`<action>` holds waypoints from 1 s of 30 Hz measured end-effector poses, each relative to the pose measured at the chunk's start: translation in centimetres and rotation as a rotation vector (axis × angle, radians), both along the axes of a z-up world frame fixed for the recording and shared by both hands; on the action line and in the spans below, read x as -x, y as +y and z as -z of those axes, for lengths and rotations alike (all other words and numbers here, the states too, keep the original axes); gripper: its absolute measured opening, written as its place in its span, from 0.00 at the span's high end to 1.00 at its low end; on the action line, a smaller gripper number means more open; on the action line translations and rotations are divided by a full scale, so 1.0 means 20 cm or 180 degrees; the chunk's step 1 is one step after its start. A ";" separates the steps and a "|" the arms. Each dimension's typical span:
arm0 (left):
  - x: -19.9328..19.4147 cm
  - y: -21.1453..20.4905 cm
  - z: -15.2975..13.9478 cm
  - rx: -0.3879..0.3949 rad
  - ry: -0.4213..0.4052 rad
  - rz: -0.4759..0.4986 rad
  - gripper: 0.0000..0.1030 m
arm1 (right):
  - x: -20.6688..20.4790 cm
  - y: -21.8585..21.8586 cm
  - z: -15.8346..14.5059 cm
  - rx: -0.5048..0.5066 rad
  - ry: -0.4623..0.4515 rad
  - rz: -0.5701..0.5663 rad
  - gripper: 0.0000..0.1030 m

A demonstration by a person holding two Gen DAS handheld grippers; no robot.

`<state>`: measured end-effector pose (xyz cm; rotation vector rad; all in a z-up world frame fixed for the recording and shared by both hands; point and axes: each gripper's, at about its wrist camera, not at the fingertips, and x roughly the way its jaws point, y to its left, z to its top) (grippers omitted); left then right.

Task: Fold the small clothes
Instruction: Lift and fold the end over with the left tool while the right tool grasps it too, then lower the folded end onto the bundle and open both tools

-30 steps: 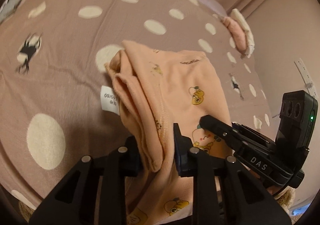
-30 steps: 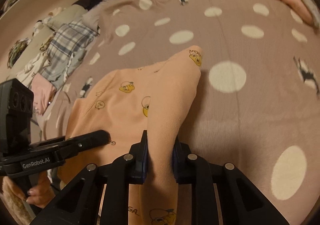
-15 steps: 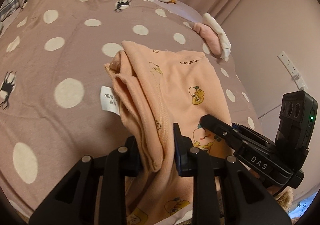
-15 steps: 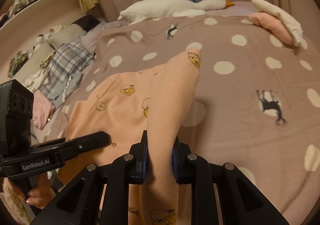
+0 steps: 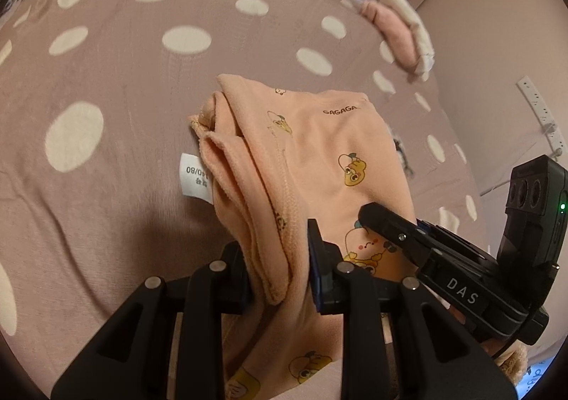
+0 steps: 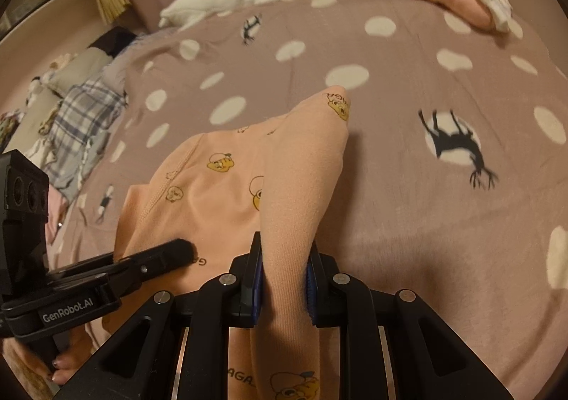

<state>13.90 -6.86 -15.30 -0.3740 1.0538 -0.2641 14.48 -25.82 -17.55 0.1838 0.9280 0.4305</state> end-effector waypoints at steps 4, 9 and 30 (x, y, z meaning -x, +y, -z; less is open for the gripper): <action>-0.01 0.00 0.05 -0.0050 0.0101 -0.0041 0.75 | -0.01 0.02 0.04 0.0088 0.0069 0.0023 0.79; -0.02 0.00 0.08 -0.0080 0.0160 -0.0072 0.70 | -0.02 0.01 0.06 0.0157 0.0127 0.0075 0.79; 0.28 0.20 -0.45 -0.0338 -0.0812 -0.0170 0.00 | 0.31 -0.07 -0.44 0.0288 -0.0897 0.0314 0.09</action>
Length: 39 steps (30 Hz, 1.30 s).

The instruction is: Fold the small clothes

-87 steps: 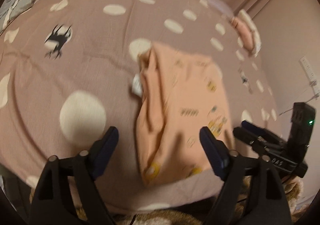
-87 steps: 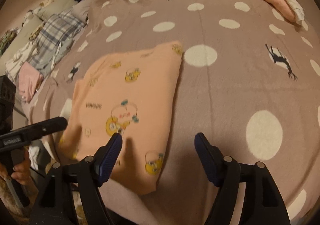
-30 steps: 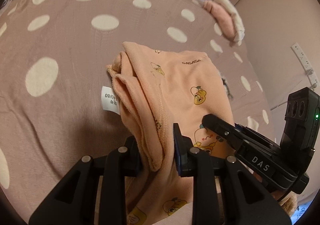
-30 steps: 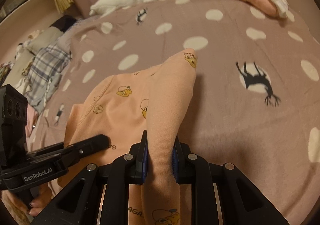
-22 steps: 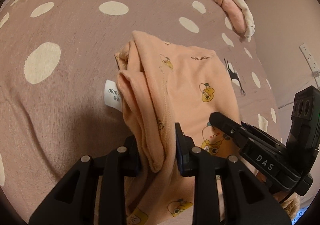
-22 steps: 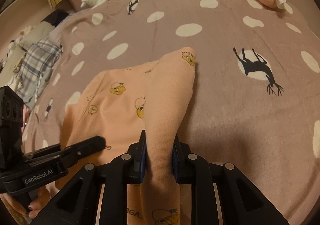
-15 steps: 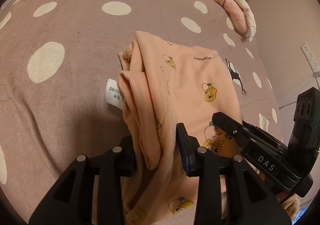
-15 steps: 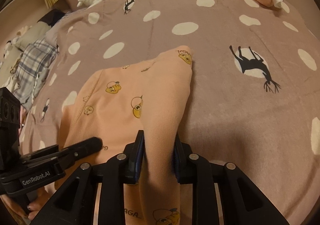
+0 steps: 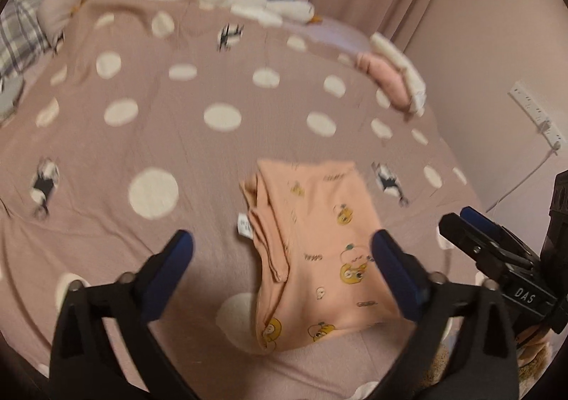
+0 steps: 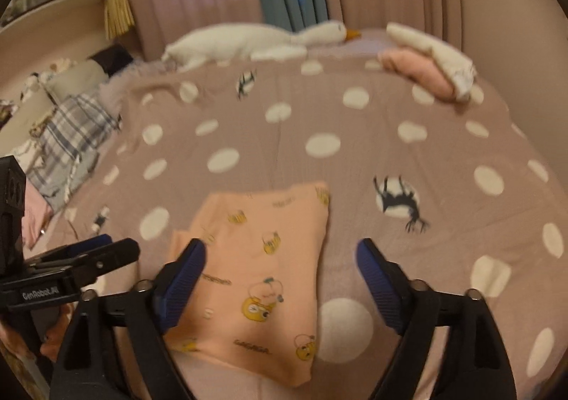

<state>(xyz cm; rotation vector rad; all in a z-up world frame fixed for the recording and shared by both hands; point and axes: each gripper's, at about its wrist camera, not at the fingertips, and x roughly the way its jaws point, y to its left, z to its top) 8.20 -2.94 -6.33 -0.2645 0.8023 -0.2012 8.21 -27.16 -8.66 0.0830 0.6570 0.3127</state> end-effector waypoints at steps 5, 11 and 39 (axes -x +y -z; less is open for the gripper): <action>0.11 0.01 -0.12 -0.0049 -0.0224 0.0049 0.00 | 0.09 0.00 -0.09 -0.0061 -0.0200 0.0001 0.05; 0.20 -0.01 -0.14 -0.0102 -0.0276 0.0112 0.00 | 0.17 0.02 -0.09 0.0074 -0.0280 0.0094 0.03; 0.26 -0.05 -0.06 -0.0129 -0.0104 0.0196 0.00 | 0.22 0.02 -0.03 0.0149 -0.0115 0.0197 0.03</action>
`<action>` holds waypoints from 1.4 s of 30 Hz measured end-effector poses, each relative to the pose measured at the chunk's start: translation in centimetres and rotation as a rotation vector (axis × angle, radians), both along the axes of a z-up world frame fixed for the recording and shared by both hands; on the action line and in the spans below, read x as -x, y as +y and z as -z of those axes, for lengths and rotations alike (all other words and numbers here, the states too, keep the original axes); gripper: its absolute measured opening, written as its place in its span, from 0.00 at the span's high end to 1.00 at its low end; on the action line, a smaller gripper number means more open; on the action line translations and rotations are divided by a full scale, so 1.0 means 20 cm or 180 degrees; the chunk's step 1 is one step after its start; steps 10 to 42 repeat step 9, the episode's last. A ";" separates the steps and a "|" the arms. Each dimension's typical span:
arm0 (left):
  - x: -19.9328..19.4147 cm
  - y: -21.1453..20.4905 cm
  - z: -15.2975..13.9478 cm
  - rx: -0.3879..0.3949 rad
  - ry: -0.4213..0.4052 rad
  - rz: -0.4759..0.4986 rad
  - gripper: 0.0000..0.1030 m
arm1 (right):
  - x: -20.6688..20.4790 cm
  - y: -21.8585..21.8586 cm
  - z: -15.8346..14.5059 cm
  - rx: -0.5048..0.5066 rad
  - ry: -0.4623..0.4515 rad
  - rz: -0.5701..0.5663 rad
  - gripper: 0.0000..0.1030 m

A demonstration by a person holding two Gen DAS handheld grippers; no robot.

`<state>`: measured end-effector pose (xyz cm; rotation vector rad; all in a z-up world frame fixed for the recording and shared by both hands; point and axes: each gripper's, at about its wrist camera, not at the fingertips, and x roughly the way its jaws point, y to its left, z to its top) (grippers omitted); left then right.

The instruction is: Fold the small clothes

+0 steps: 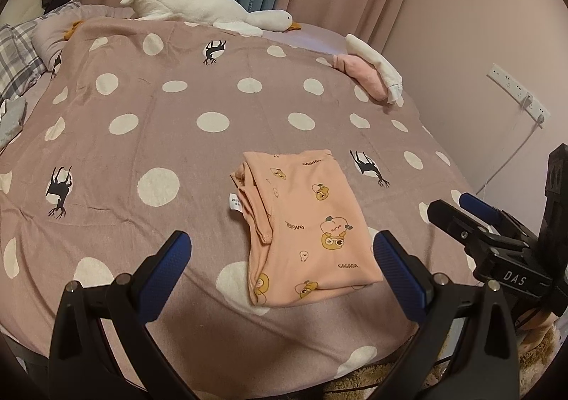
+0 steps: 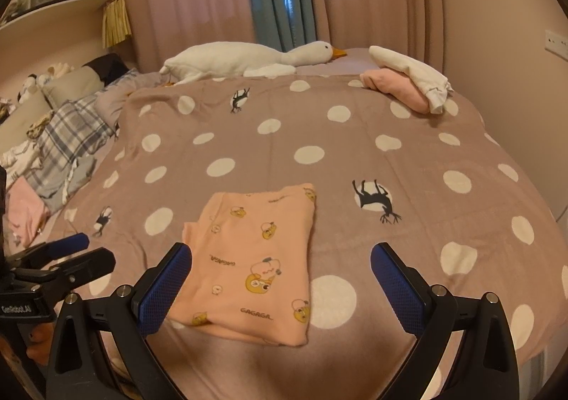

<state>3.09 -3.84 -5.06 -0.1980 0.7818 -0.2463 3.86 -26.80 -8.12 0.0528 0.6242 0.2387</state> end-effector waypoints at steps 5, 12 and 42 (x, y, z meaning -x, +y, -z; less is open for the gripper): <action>0.01 0.00 0.00 0.0018 0.0009 0.0018 0.00 | 0.00 0.00 0.00 0.0007 0.0005 0.0007 0.03; 0.02 -0.01 0.00 -0.0002 0.0017 0.0018 0.00 | 0.01 -0.01 0.02 0.0038 0.0032 0.0046 0.03; 0.02 -0.01 0.00 -0.0002 0.0017 0.0018 0.00 | 0.01 -0.01 0.02 0.0038 0.0032 0.0046 0.03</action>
